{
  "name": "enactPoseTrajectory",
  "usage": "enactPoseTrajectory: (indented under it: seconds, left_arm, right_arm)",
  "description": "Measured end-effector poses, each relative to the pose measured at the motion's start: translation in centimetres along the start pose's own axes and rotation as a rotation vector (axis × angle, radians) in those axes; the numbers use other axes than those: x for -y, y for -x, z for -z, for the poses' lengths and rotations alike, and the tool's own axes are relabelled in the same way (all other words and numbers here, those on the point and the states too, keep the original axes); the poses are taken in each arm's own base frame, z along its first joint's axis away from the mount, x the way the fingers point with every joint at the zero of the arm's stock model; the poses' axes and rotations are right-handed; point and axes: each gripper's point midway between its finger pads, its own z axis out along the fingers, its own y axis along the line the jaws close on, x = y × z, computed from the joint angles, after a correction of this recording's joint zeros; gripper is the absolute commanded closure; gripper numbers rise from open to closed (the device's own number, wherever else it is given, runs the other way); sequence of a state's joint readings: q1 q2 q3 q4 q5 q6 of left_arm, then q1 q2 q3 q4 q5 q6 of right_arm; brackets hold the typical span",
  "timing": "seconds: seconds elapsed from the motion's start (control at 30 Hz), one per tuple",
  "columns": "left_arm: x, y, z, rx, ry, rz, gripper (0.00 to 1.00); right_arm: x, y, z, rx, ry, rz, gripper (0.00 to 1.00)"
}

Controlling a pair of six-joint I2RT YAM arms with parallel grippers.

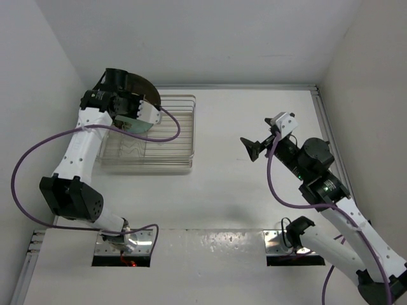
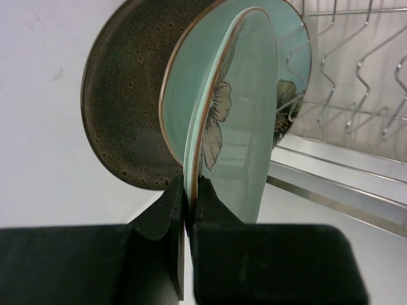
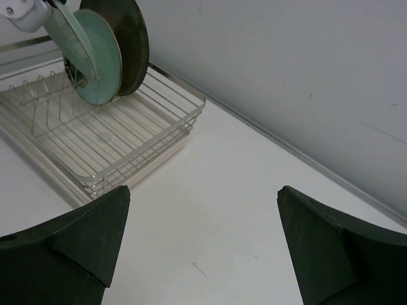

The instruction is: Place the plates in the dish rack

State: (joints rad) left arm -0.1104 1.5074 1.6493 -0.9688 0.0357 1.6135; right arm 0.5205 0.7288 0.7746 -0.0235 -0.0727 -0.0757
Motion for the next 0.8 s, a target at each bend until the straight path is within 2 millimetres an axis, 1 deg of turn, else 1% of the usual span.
enactPoseTrajectory:
  seconds: [0.1, 0.23, 0.47, 0.67, 0.77, 0.8]
  left_arm:
    - [-0.5, 0.2, -0.7, 0.011, 0.015, -0.021, 1.00]
    - [-0.9, 0.2, -1.4, 0.016, 0.030, -0.053, 1.00]
    - [1.0, -0.2, -2.8, 0.013, -0.026, -0.068, 1.00]
    - [1.9, -1.6, -3.6, 0.003, -0.054, -0.040, 1.00]
    - [2.6, -2.6, -4.5, -0.006, -0.080, -0.010, 0.94]
    - [3.0, -2.8, -5.0, -0.006, -0.095, 0.005, 0.94]
  right_arm:
    - [0.3, 0.6, 0.6, 0.023, -0.018, 0.002, 0.03]
    - [0.6, 0.8, 1.0, 0.030, -0.038, 0.001, 0.03]
    - [0.7, 0.3, 1.1, 0.020, -0.050, -0.006, 0.02]
    - [0.6, -0.1, 0.8, 0.008, -0.047, -0.009, 0.02]
    - [0.6, -0.3, 0.6, 0.000, -0.044, -0.016, 0.02]
    - [0.6, -0.4, 0.6, -0.003, -0.043, -0.017, 0.02]
